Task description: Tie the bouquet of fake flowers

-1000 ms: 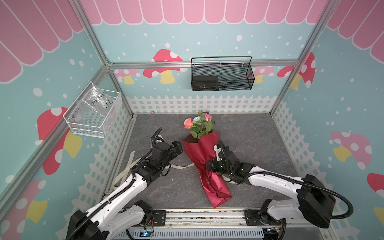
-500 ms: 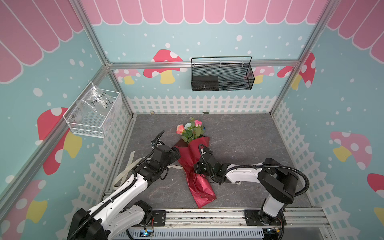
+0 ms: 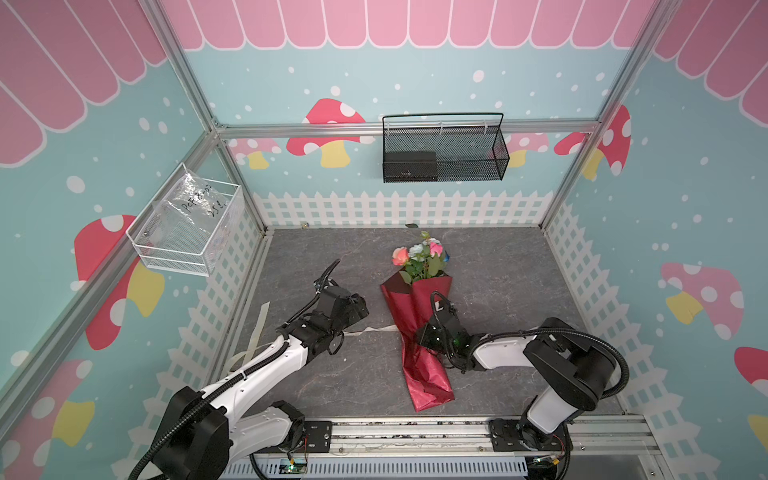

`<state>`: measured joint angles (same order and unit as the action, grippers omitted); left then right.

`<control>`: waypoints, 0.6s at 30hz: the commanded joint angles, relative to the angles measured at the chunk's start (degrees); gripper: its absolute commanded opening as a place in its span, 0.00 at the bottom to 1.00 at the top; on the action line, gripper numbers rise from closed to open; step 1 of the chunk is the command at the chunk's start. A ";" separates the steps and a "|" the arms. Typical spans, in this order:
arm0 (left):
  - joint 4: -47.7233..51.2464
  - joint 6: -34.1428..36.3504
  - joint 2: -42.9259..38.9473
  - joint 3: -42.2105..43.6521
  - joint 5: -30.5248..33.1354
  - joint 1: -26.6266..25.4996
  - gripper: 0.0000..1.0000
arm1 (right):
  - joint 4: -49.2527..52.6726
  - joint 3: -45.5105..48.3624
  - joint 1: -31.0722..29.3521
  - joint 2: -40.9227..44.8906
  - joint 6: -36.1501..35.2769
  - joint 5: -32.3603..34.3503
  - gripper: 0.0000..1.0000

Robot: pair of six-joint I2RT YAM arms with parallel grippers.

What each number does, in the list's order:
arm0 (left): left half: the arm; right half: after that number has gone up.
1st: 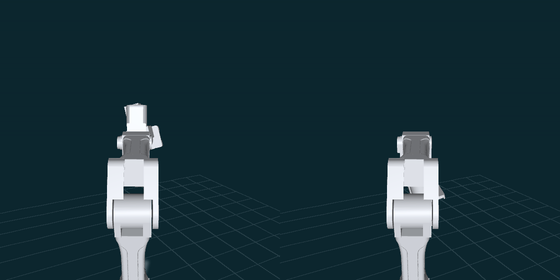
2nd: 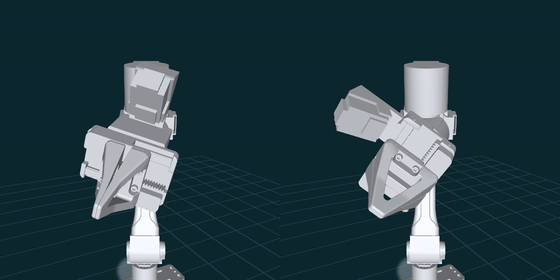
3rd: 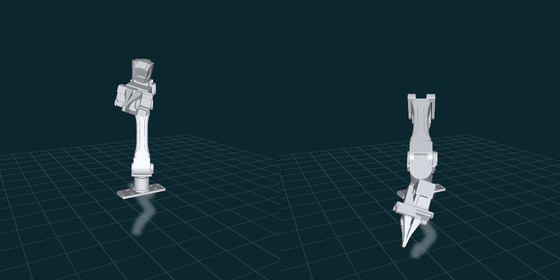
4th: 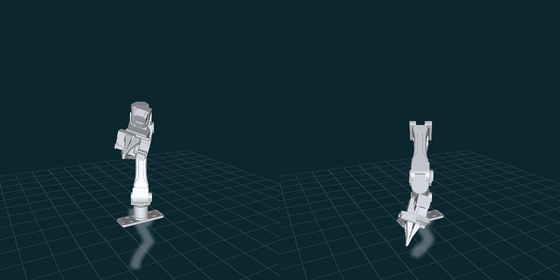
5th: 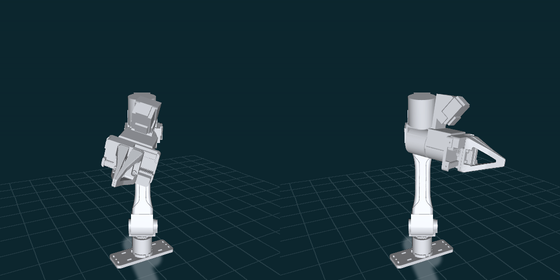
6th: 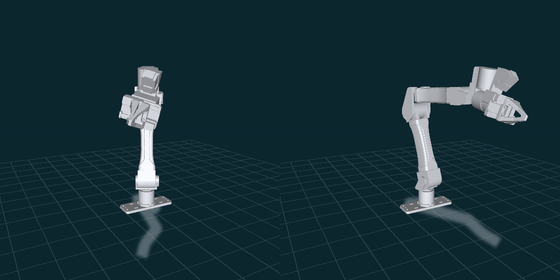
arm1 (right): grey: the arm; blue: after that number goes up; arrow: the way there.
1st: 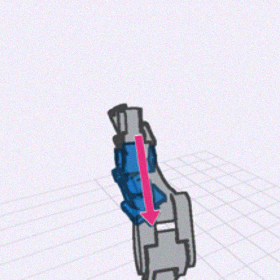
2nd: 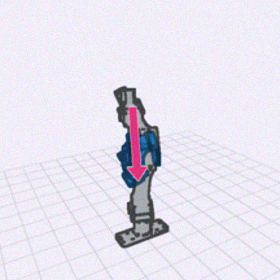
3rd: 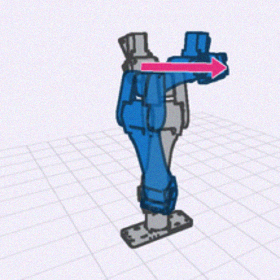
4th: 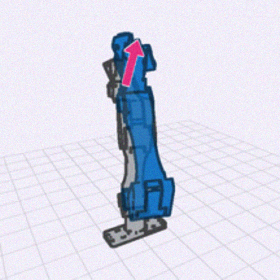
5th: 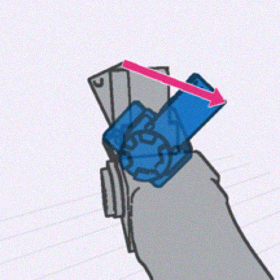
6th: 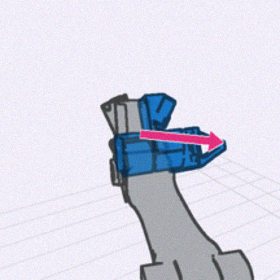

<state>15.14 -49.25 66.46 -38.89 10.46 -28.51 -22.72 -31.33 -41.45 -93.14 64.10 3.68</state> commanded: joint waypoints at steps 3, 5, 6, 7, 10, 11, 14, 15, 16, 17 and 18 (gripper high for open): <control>-1.84 -1.01 2.59 -1.81 1.22 0.39 0.92 | 12.34 0.40 7.23 2.90 -12.65 0.03 0.00; -2.52 -1.51 3.93 -1.89 1.58 0.46 0.91 | 15.55 -2.45 7.65 3.93 -15.20 0.96 0.00; -2.86 -1.75 4.64 -2.04 1.37 0.47 0.91 | 17.06 -3.99 7.86 4.51 -15.89 1.44 0.00; -3.15 -1.81 5.10 -2.18 1.09 0.47 0.90 | 17.95 -5.03 8.00 5.06 -16.09 1.58 0.00; -3.14 -1.52 6.13 -2.81 0.83 0.49 0.90 | 18.86 -7.68 8.01 7.44 -15.34 0.16 0.00; -2.69 -1.27 6.20 -3.09 1.20 0.48 0.90 | 18.57 -8.04 7.89 8.23 -13.95 -0.48 0.00; -0.57 -0.52 6.19 -3.73 2.90 1.12 0.89 | 16.08 -7.76 6.82 10.28 -8.68 -1.11 0.00; 0.15 -0.24 6.00 -3.75 3.28 1.62 0.88 | 14.60 -7.46 6.24 10.59 -6.99 -1.31 0.00; 0.71 -0.23 5.84 -3.71 3.59 2.23 0.88 | 13.61 -7.47 5.75 10.75 -5.79 -1.04 0.00; 1.12 -0.32 5.50 -3.33 3.59 3.06 0.88 | 12.69 -7.71 4.90 10.63 -4.74 -0.54 0.00; 1.15 -0.32 5.07 -2.89 3.16 3.93 0.87 | 12.14 -8.30 4.05 10.06 -4.02 0.02 0.00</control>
<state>14.11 -49.54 72.55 -41.30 11.79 -26.44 -7.40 -38.24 -35.51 -83.18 55.81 2.66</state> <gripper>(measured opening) 0.878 0.072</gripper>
